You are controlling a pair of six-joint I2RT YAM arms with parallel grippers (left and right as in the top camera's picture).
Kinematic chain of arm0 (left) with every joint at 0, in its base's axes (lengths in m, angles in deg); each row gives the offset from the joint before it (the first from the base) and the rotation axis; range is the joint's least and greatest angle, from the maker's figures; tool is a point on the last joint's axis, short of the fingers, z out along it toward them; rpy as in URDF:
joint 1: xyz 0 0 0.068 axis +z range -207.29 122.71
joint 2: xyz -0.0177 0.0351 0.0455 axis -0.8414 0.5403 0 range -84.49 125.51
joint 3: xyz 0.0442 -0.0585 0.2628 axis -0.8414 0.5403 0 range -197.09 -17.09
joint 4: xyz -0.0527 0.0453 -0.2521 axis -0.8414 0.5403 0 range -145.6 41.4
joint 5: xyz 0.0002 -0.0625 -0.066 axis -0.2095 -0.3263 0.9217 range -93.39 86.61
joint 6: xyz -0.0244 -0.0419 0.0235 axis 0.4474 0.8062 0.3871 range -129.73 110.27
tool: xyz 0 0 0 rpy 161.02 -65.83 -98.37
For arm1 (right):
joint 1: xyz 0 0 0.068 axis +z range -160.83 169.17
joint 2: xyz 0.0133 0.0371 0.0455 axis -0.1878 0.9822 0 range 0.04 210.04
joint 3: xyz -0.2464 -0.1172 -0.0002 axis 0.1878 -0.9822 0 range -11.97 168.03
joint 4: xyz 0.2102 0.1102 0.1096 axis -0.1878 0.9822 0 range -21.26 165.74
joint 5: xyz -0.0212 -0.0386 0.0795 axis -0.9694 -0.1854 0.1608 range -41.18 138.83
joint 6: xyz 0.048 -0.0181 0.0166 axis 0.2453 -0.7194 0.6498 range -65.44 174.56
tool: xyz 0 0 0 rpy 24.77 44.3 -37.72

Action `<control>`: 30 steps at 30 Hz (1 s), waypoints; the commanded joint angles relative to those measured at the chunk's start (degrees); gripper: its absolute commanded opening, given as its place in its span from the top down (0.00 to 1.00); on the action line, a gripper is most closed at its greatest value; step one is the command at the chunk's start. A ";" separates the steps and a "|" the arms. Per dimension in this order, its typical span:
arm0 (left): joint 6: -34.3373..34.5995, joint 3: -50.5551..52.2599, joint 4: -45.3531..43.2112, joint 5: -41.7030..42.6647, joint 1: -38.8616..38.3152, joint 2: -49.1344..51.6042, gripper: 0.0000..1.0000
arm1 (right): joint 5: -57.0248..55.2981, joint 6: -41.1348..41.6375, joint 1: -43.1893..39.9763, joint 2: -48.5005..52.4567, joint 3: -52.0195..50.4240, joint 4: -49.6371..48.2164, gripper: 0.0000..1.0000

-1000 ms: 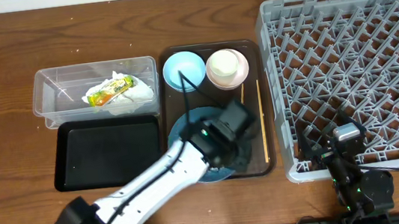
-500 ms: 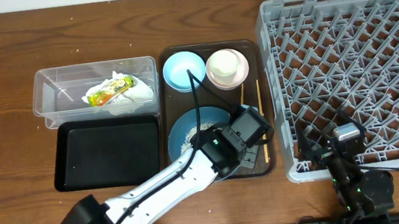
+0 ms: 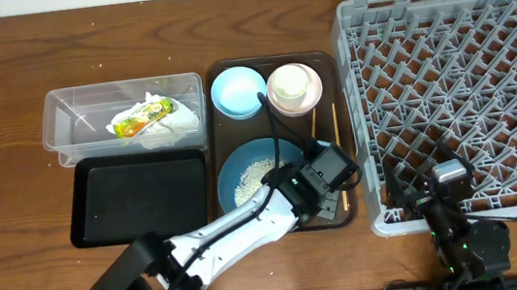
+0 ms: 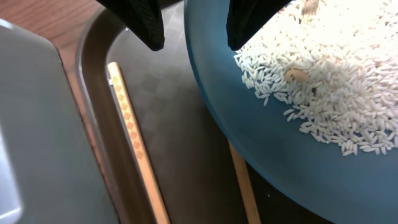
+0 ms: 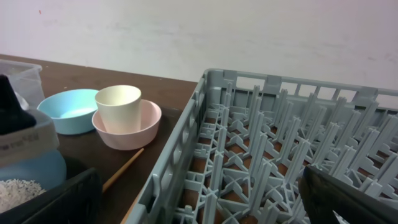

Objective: Sort waste into correct bins and load items into the dishwasher rack
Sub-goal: 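Move the left gripper to the rim of the dark-blue rice plate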

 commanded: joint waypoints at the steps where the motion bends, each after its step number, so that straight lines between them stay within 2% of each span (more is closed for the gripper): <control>1: 0.72 0.13 -0.22 -1.27 -0.07 2.10 0.64 | -0.35 -0.07 0.48 -0.15 -0.09 0.24 0.01; 7: 0.72 0.13 -1.60 -1.29 -0.07 2.47 0.75 | -0.35 -0.09 0.48 -0.15 -0.09 0.24 0.01; 14: 0.72 0.13 -1.70 -1.27 -0.07 2.47 0.81 | -0.35 -0.07 0.48 -0.15 -0.09 0.24 0.01; 18: 0.72 0.13 -1.55 -1.27 -0.09 2.45 0.81 | -0.35 -0.07 0.46 -0.15 -0.09 0.24 0.01; 20: 0.72 0.13 -1.31 -1.25 -0.09 2.47 0.86 | -0.35 -0.09 0.48 -0.15 -0.09 0.24 0.01; 30: 0.68 0.09 -1.14 -1.27 -0.24 2.43 0.94 | -0.35 -0.07 0.46 -0.15 -0.09 0.24 0.01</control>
